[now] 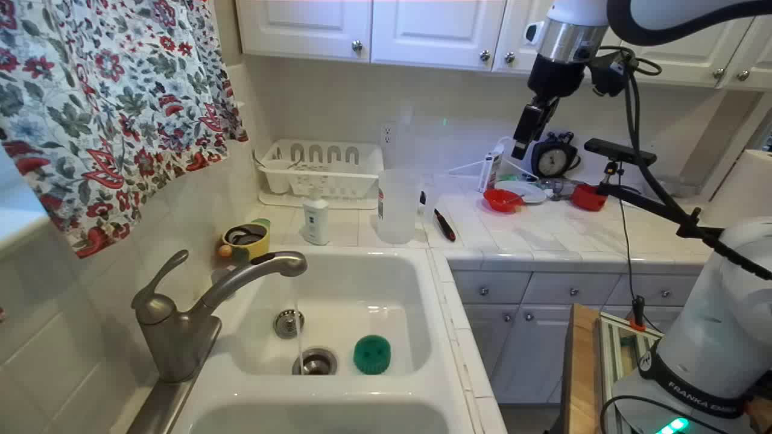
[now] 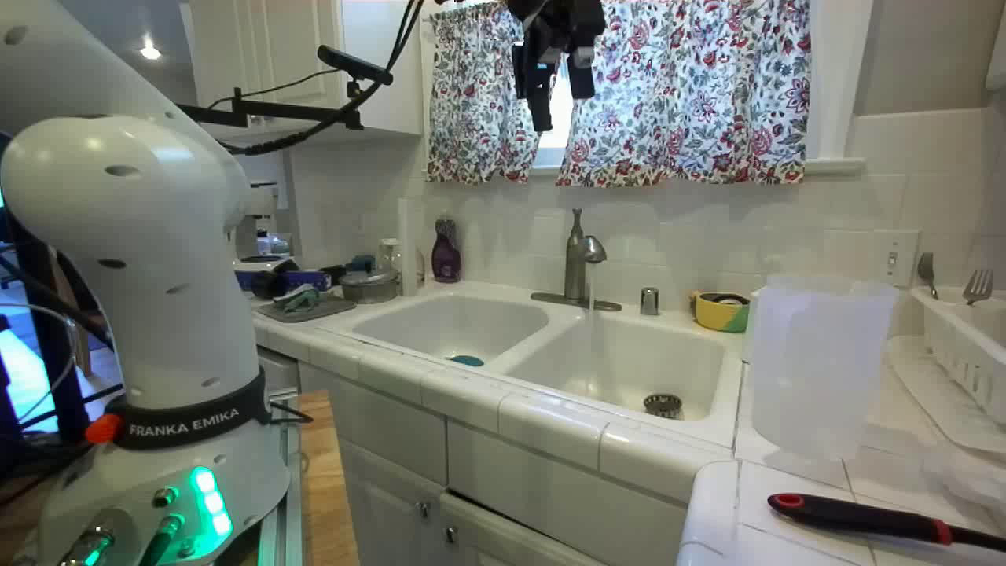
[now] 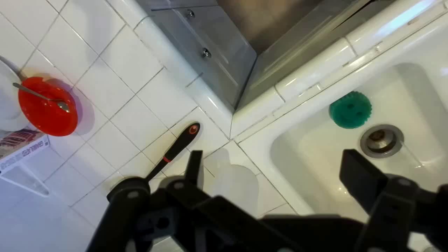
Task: Push the faucet handle downwards.
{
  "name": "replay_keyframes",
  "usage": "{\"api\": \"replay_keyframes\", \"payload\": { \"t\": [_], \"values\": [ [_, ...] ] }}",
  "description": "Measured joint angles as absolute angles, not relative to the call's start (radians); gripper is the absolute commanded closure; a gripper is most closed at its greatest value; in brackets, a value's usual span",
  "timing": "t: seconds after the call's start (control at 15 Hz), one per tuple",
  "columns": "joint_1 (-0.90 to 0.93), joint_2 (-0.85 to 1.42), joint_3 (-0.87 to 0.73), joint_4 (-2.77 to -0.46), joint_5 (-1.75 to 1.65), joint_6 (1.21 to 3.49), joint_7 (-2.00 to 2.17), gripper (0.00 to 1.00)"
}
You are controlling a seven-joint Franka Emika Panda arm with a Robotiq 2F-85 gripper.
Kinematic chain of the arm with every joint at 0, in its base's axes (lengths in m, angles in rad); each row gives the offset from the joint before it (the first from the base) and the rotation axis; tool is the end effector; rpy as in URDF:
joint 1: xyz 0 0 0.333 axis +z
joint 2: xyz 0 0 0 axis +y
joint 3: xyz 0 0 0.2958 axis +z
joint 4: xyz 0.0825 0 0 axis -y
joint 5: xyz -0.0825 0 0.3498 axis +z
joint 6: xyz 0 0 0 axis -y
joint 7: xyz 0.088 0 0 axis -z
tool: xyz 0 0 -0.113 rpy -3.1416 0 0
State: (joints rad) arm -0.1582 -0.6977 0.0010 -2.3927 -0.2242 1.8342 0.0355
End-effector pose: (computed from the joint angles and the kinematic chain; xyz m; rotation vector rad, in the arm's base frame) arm 0.3265 -0.0711 0.5537 2.8991 -0.2170 0.1826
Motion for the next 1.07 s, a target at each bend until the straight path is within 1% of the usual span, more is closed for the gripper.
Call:
{"api": "replay_keyframes", "payload": {
  "t": [0.6, 0.87, 1.07],
  "values": [
    [-0.150, -0.696, -0.002, -2.393, -0.221, 1.834, 0.034, 0.00],
    [-0.038, -0.656, -0.004, -2.394, -0.121, 1.859, -0.007, 0.00],
    [0.068, -0.604, 0.011, -2.393, -0.044, 1.932, -0.044, 0.00]
  ]
}}
